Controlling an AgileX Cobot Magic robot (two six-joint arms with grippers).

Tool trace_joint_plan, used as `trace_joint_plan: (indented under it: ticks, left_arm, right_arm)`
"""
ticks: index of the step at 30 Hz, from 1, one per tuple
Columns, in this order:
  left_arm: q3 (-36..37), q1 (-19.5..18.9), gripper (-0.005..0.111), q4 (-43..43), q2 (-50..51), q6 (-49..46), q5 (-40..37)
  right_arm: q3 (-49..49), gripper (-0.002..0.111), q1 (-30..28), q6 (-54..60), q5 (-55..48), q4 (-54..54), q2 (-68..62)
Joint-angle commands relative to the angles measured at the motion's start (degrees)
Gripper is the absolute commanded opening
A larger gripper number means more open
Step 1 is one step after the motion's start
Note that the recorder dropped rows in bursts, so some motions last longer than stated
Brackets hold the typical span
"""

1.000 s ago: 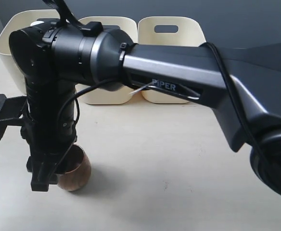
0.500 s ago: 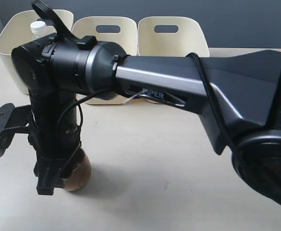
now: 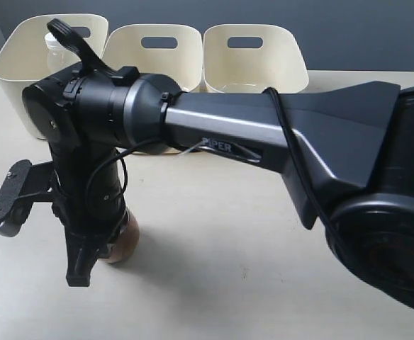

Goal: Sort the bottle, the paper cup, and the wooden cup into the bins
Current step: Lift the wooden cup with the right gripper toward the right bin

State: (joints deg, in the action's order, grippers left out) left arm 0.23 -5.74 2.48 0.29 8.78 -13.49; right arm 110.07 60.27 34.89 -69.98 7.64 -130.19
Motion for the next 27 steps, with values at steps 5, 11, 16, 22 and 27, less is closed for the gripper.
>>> trace_joint_plan:
  ticks: [5,11,16,22,27]
  left_arm:
    - [-0.2,0.2,0.000,0.2,-0.3,0.1,0.3]
    - [-0.2,0.2,0.000,0.2,-0.3,0.1,0.3]
    - [-0.2,0.2,0.000,0.2,-0.3,0.1,0.3]
    - [-0.2,0.2,0.000,0.2,-0.3,0.1,0.3]
    - [-0.2,0.2,0.000,0.2,-0.3,0.1,0.3]
  right_arm:
    - [-0.2,0.001,-0.2,0.1,0.0,-4.3,3.7]
    - [-0.2,-0.001,-2.4,-1.5,0.0,-8.4,11.2]
    - [-0.2,-0.001,-8.3,-3.9,0.0,-8.4,17.5]
    - [-0.2,-0.001,-16.6,-5.1,0.0,-8.0,22.4]
    - [-0.2,-0.001,-24.5,-5.1,0.0,-7.6,22.6]
